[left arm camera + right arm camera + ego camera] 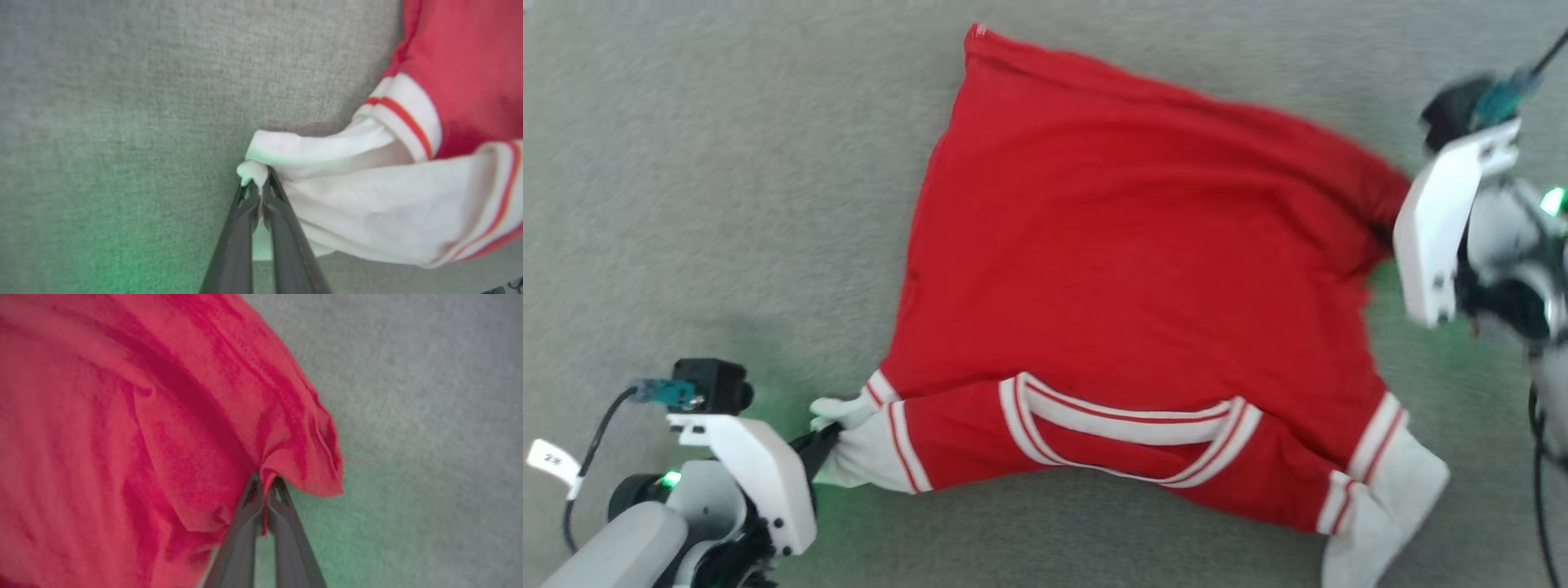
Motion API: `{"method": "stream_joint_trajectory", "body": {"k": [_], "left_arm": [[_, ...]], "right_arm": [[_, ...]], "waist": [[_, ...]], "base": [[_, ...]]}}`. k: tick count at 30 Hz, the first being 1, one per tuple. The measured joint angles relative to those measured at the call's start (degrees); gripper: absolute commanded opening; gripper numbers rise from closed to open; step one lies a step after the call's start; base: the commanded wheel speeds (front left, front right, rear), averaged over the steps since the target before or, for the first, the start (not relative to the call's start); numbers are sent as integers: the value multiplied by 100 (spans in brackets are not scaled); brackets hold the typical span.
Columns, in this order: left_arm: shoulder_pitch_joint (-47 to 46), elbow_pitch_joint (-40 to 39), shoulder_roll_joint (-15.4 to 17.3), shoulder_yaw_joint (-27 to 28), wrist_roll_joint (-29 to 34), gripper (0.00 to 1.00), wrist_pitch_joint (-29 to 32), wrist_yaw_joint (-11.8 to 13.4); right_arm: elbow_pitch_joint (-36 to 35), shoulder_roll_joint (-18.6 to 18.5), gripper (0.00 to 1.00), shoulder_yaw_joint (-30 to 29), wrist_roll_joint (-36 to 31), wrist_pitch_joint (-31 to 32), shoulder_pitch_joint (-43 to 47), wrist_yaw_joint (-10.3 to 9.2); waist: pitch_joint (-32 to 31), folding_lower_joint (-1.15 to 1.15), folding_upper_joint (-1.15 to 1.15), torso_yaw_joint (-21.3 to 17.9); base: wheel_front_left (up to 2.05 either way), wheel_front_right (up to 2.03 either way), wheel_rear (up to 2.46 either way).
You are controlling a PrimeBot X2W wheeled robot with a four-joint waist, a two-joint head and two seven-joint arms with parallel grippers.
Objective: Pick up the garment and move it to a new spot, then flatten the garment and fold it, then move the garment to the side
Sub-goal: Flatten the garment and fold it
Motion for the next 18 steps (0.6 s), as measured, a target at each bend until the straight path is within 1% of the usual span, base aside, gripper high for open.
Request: {"method": "stream_joint_trajectory", "body": {"k": [4, 9, 15, 18], "left_arm": [[91, -52, 152, 24, 8, 0, 24, 111], [197, -127, 264, 67, -2, 0, 25, 191], [218, -208, 274, 108, -25, 0, 23, 237], [208, -245, 255, 115, -27, 0, 15, 237]], "right_arm": [[-906, -124, 0, -113, 308, 263, 850, 1], [-1928, -121, 0, -438, 382, 691, 2013, 0], [-2932, 267, 0, -1017, 263, 1149, 3429, 1], [-3142, 595, 0, -1289, 177, 1123, 3897, 0]], "waist": [[-130, 0, 0, -267], [-280, 0, 0, -507], [-395, 0, 0, -615], [-400, 0, 0, -609]], "base": [[0, 0, 0], [0, 0, 0], [0, 0, 0], [0, 0, 0]]}}
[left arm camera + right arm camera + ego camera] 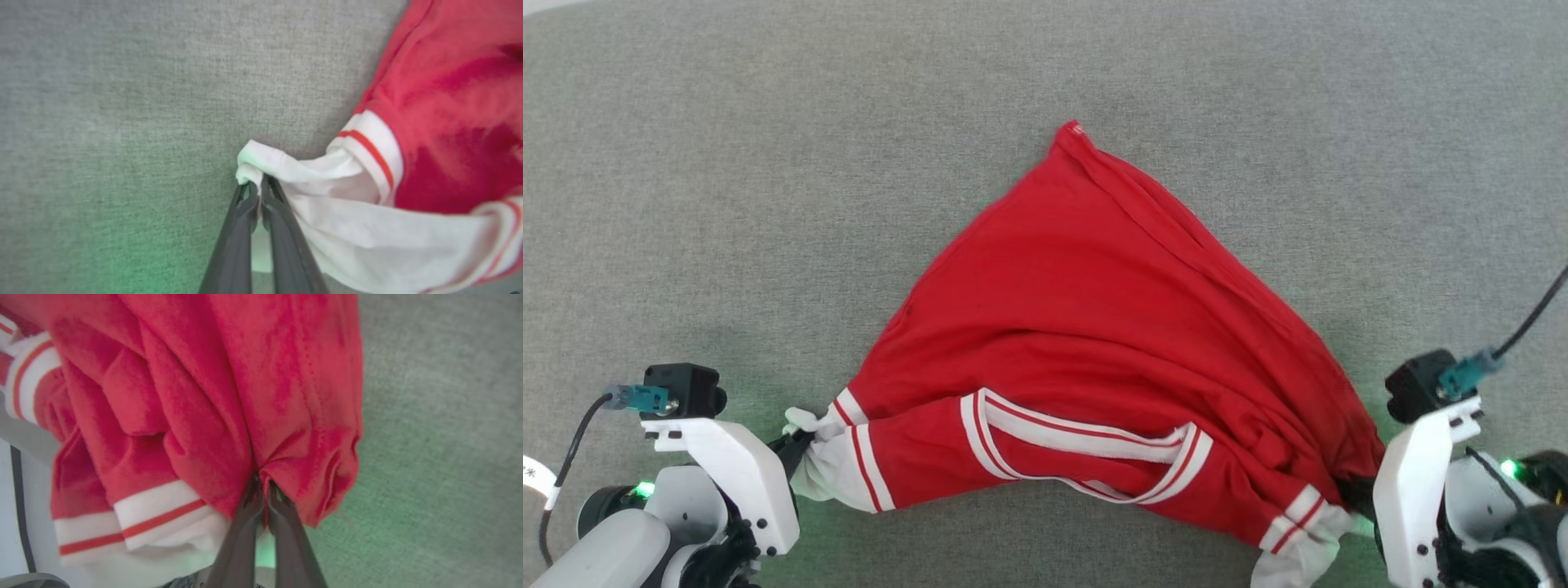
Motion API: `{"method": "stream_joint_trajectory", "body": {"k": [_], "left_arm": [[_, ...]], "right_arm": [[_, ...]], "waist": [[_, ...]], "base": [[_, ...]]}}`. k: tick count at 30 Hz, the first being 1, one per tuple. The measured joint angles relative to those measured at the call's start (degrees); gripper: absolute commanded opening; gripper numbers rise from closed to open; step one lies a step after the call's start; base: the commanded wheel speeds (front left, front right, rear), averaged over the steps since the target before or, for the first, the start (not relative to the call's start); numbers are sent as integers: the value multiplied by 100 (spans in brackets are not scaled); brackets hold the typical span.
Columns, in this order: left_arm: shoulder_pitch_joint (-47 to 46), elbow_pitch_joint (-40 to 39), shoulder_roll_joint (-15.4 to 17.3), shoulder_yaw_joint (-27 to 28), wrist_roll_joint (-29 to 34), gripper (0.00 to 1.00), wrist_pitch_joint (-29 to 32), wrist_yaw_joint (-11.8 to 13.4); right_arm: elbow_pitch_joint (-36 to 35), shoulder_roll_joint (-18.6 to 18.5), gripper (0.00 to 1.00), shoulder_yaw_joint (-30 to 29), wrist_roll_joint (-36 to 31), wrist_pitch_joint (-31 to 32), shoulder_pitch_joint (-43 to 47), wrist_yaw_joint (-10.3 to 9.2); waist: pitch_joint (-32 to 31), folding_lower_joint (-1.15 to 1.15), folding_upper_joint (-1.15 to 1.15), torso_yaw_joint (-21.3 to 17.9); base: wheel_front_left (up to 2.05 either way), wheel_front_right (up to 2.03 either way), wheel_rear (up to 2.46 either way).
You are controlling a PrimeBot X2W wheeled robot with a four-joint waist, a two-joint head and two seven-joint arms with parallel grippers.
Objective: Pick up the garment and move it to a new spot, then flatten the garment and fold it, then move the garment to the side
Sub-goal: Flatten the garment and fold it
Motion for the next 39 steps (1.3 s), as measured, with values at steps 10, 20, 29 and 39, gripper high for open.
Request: {"method": "stream_joint_trajectory", "body": {"k": [10, 20, 29, 39], "left_arm": [[-16, 21, -80, 20, -36, 0, -59, -15], [77, -24, -92, 69, -62, 0, -189, -8], [-70, -26, -299, -7, -45, 0, -197, -51], [-625, 270, -809, -363, 143, 0, -60, -367]], "right_arm": [[140, 505, 100, -229, -548, -754, 274, 19], [-1236, 503, 100, -726, -726, -699, 37, 1], [-1049, 199, 100, -86, -966, -1267, -1128, 1], [1150, -381, 100, 1114, -848, -1956, -2965, 2]], "waist": [[-3, 0, 0, 53], [-48, 0, 0, 95], [23, 0, 0, 409], [206, 0, 0, 1171]], "base": [[0, 0, 0], [0, 0, 0], [0, 0, 0], [0, 0, 0]]}}
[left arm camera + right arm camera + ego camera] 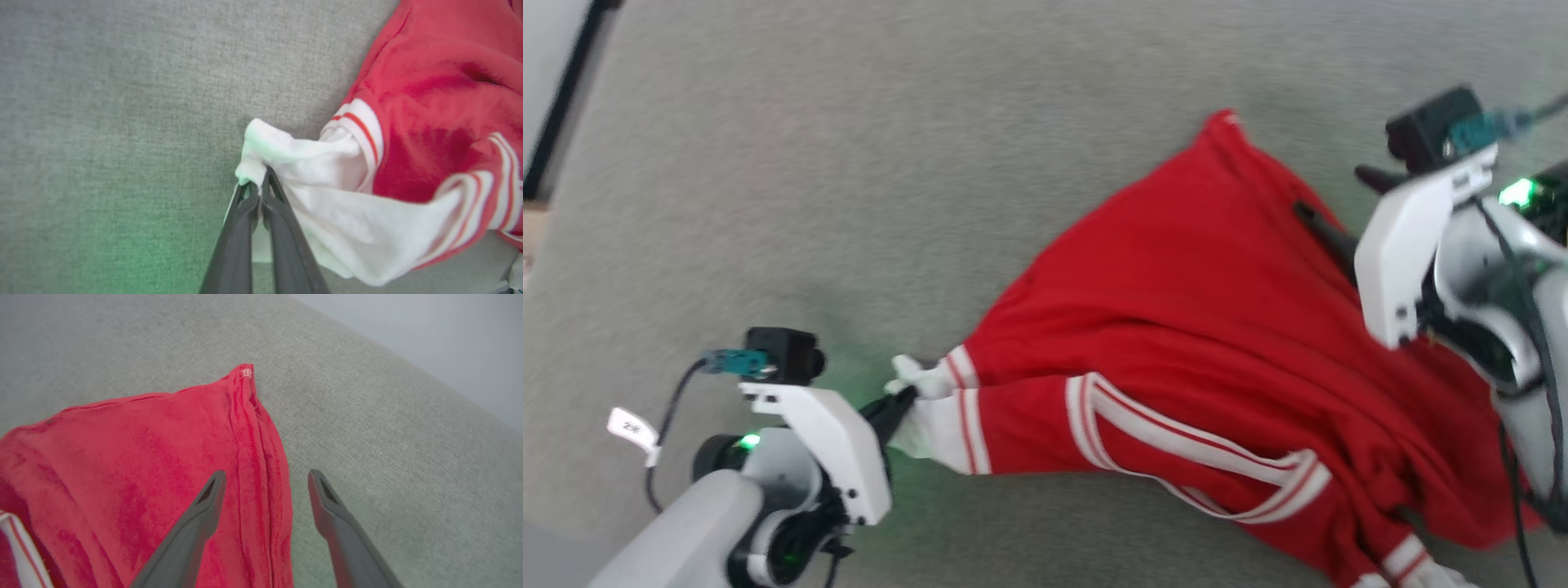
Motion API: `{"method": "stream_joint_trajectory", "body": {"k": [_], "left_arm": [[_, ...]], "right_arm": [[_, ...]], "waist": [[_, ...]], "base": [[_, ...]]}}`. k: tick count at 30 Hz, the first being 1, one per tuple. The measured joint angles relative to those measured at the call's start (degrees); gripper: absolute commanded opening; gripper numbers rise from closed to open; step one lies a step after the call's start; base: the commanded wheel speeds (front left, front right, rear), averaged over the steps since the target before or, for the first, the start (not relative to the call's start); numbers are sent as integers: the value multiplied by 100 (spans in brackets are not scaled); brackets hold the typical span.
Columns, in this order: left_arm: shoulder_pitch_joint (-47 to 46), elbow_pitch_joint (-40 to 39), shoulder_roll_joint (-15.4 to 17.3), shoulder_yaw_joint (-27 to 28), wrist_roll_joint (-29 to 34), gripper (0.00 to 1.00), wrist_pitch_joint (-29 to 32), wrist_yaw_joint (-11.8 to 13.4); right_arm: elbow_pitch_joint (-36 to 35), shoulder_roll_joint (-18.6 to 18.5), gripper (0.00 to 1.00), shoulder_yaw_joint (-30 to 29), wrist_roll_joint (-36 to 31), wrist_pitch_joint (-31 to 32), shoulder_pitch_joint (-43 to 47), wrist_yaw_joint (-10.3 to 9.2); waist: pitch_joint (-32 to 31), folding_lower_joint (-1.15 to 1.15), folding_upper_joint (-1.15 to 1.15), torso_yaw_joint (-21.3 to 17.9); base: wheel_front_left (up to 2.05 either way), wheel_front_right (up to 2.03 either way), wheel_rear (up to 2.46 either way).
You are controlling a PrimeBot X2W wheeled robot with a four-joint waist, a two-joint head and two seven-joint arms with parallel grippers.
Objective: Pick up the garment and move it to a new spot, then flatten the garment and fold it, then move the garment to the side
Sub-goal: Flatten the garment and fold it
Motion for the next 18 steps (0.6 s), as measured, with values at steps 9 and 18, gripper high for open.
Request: {"method": "stream_joint_trajectory", "body": {"k": [9, 18], "left_arm": [[-280, 379, -475, -229, 42, 0, 0, -307], [-391, 765, -713, -316, 47, 0, -80, -554]], "right_arm": [[2083, -218, 100, 1072, 309, 158, -1405, -1], [3273, -372, 0, 2149, 1166, 1176, -2342, -21]], "waist": [[191, 0, 0, 796], [292, 0, 0, 1219]], "base": [[0, 0, 0], [0, 0, 0]]}}
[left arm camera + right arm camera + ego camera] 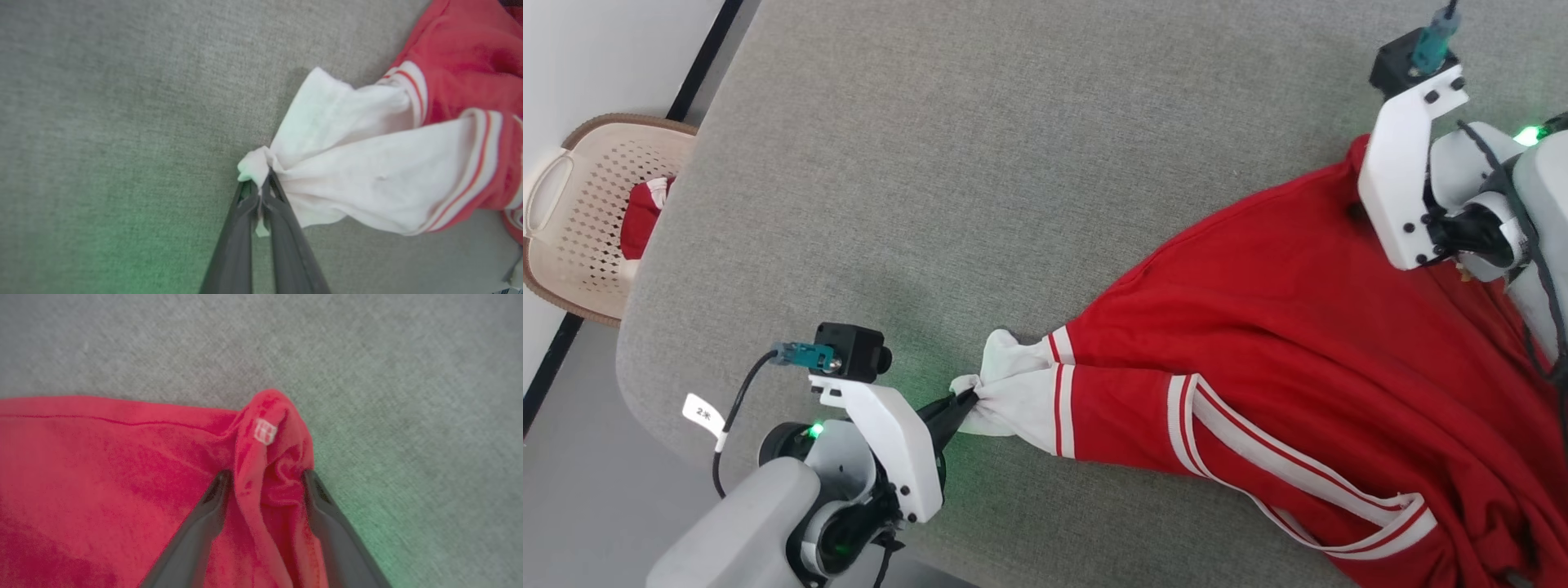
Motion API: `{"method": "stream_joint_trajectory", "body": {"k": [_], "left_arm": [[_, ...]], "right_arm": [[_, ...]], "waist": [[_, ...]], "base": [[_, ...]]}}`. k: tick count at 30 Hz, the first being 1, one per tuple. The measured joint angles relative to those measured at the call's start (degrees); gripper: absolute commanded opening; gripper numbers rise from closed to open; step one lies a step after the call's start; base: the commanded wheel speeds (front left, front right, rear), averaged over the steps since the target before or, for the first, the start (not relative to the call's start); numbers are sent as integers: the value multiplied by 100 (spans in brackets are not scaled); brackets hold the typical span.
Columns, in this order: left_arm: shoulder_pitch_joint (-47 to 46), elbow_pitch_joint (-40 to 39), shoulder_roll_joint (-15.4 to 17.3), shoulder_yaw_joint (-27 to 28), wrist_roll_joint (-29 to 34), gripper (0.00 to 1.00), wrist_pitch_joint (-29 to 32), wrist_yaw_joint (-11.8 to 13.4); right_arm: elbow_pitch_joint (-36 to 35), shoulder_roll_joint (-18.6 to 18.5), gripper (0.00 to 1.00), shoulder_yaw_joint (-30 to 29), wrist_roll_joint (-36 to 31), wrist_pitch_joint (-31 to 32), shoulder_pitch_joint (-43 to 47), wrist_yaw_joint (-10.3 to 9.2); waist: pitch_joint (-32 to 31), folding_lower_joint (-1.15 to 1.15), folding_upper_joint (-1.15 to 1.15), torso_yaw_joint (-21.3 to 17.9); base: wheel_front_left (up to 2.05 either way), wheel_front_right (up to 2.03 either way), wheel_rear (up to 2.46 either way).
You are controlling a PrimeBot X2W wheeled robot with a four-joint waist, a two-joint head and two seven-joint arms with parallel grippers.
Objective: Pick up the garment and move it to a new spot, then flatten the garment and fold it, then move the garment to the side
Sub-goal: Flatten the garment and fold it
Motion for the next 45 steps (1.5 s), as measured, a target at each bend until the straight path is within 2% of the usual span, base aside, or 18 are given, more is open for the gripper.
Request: {"method": "stream_joint_trajectory", "body": {"k": [5, 9, 18, 24, 29, 35, 39, 45], "left_arm": [[-182, 158, 77, 23, -23, 0, 121, -76], [-530, 193, 391, 179, 7, 0, 258, -45], [-1667, -18, 1225, 480, 222, 0, 981, -31], [-2592, 37, 1472, 580, 343, 0, 1526, -38], [-3415, 345, 1393, 561, 564, 0, 1848, -100], [-4217, 912, 1115, 513, 721, 0, 1964, -212], [-4745, 1444, 837, 512, 894, 0, 1737, -413], [-5692, 2415, 444, 599, 1271, 0, 927, -501]], "right_arm": [[133, 1, 0, 190, 219, -399, -82, 26], [132, 12, 0, 188, 388, -754, -141, 36], [-347, -298, 0, -123, 642, -1326, -343, 21], [-602, -316, 0, -534, 642, -1559, -457, 21], [-588, -204, 0, -994, 458, -1662, -584, 21], [-443, 85, 0, -1345, 147, -1693, -814, 21], [-203, 221, 0, -1443, -190, -1788, -1081, 21], [481, 587, 0, -1553, -809, -2274, -1769, 21]], "waist": [[-73, 0, 0, -116], [-178, 0, -1, -344], [-562, 0, -1, -966], [-874, 0, 0, -1338], [-1086, 0, 0, -1612], [-1215, 0, 0, -1869], [-1129, 0, 0, -1951], [-801, 0, 0, -2065]], "base": [[0, 0, 0], [0, 0, 0], [0, 0, 0], [0, 0, 0], [0, 0, 0], [0, 0, 0], [0, 0, 0], [0, 0, 0]]}}
